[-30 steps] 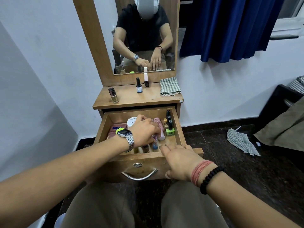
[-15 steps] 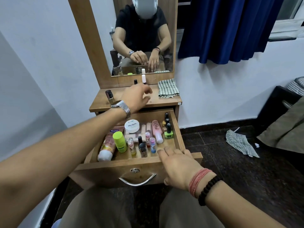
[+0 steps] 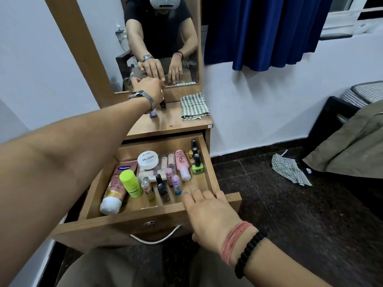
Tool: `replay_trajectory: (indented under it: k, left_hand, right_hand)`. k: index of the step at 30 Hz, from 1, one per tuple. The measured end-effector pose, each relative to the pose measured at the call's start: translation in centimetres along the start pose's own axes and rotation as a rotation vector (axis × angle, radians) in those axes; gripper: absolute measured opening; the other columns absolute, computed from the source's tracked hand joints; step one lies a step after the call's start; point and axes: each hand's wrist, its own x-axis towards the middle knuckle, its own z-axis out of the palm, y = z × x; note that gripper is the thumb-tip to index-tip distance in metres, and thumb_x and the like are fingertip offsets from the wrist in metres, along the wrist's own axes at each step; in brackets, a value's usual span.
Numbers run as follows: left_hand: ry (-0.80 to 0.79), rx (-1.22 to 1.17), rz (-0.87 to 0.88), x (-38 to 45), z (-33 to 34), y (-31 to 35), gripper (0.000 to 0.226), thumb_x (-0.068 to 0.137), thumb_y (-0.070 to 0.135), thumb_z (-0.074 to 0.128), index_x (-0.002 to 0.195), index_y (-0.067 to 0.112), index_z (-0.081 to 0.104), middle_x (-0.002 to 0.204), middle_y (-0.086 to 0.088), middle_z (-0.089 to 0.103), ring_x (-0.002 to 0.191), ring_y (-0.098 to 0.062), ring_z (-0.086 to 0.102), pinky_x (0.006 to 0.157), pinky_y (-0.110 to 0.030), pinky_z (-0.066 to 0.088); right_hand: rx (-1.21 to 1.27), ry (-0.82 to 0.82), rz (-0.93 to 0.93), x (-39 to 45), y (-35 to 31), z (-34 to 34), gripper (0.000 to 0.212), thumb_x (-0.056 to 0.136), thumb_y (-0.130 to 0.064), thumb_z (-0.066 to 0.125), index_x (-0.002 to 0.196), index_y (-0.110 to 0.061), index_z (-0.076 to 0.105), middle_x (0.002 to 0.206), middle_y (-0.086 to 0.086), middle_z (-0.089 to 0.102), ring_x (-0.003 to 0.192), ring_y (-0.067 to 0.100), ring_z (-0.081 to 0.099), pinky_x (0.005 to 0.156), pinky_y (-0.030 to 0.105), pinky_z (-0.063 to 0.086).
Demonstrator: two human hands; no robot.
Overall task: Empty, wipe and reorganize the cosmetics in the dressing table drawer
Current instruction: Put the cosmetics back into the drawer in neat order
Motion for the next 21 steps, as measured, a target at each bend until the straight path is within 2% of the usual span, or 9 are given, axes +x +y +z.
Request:
replay_trajectory:
  k: [2, 5, 9, 15, 19, 21]
  left_hand:
    - [-0.003, 0.012, -0.009, 0.1, -0.1, 0.2, 0.023, 0.082, 0.017, 0.049, 0.093, 0.026, 0.068, 0.093, -0.005, 0.066, 0.097, -0.028, 0.055, 0.088, -0.042, 0.027]
    - [0.009, -0.007, -0.003, -0.1, -0.2, 0.4, 0.017, 0.081, 0.012, 0.054, 0.085, 0.024, 0.065, 0.092, -0.007, 0.065, 0.098, -0.029, 0.054, 0.087, -0.041, 0.027]
    - [0.04, -0.019, 0.062, -1.4, -1.0, 0.9, 0.013, 0.083, 0.013, 0.058, 0.087, 0.022, 0.067, 0.094, -0.005, 0.067, 0.099, -0.028, 0.055, 0.09, -0.04, 0.026]
    - [0.116, -0.138, 0.211, -6.4, -4.7, 2.8, 0.009, 0.086, 0.03, 0.06, 0.092, 0.027, 0.066, 0.095, 0.005, 0.067, 0.097, -0.021, 0.057, 0.091, -0.039, 0.027]
    - [0.021, -0.208, 0.346, -12.1, -6.7, 4.3, 0.013, 0.085, 0.038, 0.061, 0.094, 0.03, 0.066, 0.09, 0.013, 0.064, 0.089, -0.011, 0.059, 0.089, -0.034, 0.035]
    - [-0.05, -0.224, 0.397, -14.8, -6.6, 4.8, 0.012, 0.086, 0.036, 0.06, 0.094, 0.03, 0.067, 0.091, 0.012, 0.066, 0.086, -0.009, 0.059, 0.08, -0.03, 0.041]
  right_hand:
    - [-0.002, 0.006, -0.002, 0.0, 0.0, 0.1, 0.069, 0.091, -0.02, 0.056, 0.148, -0.012, 0.017, 0.155, 0.016, 0.02, 0.135, 0.032, 0.03, 0.11, 0.049, 0.02]
    - [-0.008, 0.002, -0.005, 0.0, 0.1, 0.1, 0.074, 0.089, -0.02, 0.06, 0.148, -0.013, 0.016, 0.155, 0.015, 0.02, 0.136, 0.032, 0.03, 0.11, 0.049, 0.02]
    - [0.001, 0.018, -0.01, 0.0, 0.2, 0.2, 0.07, 0.089, -0.018, 0.059, 0.147, -0.013, 0.018, 0.155, 0.013, 0.021, 0.135, 0.03, 0.032, 0.11, 0.049, 0.021]
    - [-0.028, -0.004, -0.01, 0.1, 0.2, 0.2, 0.08, 0.086, -0.019, 0.065, 0.149, -0.013, 0.015, 0.156, 0.015, 0.02, 0.137, 0.03, 0.03, 0.11, 0.049, 0.021]
    - [-0.012, -0.012, -0.019, 0.0, 0.3, 0.2, 0.082, 0.085, -0.021, 0.065, 0.149, -0.015, 0.015, 0.154, 0.014, 0.022, 0.137, 0.031, 0.03, 0.108, 0.048, 0.024]
    - [-0.005, -0.019, -0.021, 0.0, 0.3, 0.2, 0.083, 0.084, -0.024, 0.067, 0.148, -0.015, 0.015, 0.153, 0.013, 0.023, 0.135, 0.031, 0.031, 0.107, 0.048, 0.024]
